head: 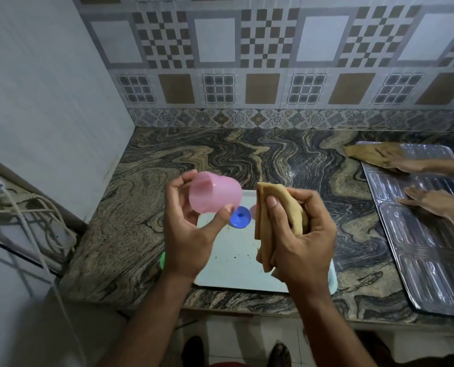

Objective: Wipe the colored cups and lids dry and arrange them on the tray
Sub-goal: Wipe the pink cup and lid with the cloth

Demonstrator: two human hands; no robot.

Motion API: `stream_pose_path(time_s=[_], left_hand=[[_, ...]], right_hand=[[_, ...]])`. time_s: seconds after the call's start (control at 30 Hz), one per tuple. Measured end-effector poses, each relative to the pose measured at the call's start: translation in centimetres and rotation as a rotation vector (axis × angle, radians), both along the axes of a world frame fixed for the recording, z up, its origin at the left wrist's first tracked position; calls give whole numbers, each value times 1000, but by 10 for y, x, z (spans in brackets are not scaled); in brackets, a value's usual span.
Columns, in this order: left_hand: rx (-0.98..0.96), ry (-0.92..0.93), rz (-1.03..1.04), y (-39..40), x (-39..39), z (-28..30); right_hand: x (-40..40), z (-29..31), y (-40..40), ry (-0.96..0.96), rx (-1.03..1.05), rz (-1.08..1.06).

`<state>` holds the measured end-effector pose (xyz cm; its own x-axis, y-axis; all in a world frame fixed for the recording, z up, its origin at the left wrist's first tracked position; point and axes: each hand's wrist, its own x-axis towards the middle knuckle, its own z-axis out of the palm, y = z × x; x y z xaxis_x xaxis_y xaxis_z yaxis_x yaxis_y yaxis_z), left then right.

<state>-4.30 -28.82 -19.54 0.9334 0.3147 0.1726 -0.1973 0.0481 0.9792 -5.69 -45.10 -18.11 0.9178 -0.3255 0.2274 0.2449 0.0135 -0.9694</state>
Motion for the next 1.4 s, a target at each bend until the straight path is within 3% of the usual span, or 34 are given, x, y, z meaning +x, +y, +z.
stream_pose_path(time_s=[0.1, 0.2, 0.43, 0.7, 0.77, 0.87, 1.07, 1.4], left_hand=[[473, 147, 71, 36, 14, -16], [708, 405, 40, 72, 27, -46], [1004, 685, -31, 107, 45, -97], [1084, 777, -103, 113, 50, -120], [1121, 738, -82, 112, 55, -119], [1082, 527, -34, 95, 65, -114], [1083, 222, -244, 18, 81, -106], [1569, 90, -528, -75, 133, -110]], right_hand=[[-1, -4, -6, 28, -43, 5], [-6, -3, -5, 44, -55, 36], [-13, -7, -3, 95, 5, 80], [-19, -11, -16, 128, -16, 21], [-21, -9, -20, 125, -11, -6], [-21, -7, -31, 130, 42, -50], [-22, -11, -53, 107, 47, -127], [-38, -20, -81, 157, 4, -258]])
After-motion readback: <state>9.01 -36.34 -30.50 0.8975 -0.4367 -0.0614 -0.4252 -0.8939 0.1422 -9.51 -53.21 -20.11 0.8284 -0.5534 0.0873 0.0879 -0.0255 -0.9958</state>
